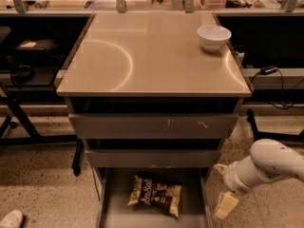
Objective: Pick brown chip bag from bottom drawer and place on counter
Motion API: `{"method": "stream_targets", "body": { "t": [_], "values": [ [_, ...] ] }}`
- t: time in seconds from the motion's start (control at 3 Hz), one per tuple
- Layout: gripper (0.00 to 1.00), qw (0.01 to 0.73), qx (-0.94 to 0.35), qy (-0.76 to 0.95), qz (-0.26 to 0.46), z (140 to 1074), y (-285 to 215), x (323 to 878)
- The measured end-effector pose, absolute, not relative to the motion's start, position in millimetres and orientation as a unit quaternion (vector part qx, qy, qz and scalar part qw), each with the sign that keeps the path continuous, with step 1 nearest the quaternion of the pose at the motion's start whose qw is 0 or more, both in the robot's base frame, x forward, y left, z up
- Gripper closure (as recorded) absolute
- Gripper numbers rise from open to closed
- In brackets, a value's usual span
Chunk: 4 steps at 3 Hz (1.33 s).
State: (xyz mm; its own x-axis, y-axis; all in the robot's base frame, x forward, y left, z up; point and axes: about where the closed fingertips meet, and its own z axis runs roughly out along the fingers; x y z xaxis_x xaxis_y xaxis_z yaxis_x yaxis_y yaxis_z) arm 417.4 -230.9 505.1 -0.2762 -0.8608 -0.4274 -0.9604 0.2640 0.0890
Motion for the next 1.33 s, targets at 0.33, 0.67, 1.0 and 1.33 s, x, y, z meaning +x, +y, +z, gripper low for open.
{"method": "stream_targets", "body": {
  "t": [0.33,0.67,1.0,1.33],
  "values": [
    [0.0,0.137,-0.575,0.782,0.195,474.9,-224.6,407.7],
    [0.0,0.139,-0.577,0.782,0.189,481.7,-225.4,409.3],
    [0.0,0.142,-0.578,0.775,0.214,459.9,-216.8,412.6],
    [0.0,0.197,-0.563,0.766,0.241,417.8,-198.3,429.4]
  ]
}}
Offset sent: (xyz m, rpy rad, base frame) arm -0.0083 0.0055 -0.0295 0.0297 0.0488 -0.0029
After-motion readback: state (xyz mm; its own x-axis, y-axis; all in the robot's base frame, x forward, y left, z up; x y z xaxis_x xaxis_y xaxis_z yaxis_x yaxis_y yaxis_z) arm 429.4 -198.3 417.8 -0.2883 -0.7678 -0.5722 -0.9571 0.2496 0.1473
